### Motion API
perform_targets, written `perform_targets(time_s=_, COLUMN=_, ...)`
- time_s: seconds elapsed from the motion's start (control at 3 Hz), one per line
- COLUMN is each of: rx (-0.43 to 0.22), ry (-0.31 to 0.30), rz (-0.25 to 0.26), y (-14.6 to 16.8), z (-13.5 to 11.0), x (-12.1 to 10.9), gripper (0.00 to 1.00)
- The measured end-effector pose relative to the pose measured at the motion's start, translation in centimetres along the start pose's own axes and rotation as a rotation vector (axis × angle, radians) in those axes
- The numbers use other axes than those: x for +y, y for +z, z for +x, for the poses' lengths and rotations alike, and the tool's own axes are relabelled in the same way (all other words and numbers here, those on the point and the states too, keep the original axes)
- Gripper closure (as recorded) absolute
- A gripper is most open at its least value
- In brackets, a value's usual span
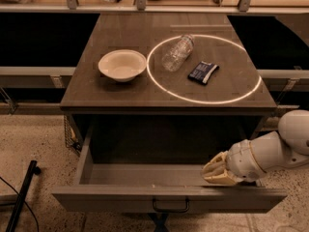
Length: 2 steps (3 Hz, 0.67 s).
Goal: Open top drawer
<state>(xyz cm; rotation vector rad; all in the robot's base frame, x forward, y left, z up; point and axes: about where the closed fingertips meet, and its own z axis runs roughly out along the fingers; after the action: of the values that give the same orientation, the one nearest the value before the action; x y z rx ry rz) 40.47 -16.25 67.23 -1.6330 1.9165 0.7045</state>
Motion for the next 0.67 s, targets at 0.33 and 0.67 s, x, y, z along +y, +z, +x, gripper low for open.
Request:
perform_targets(time_s=0.33, rx=0.006, ry=0.019, rz=-0.003, y=-0.1, z=0.8, x=0.6, gripper=1.00)
perform_targets(time_s=0.67, rx=0.025, ry=0.047, rz=0.000, y=-1.2, z=2.1, x=1.9, gripper=1.00)
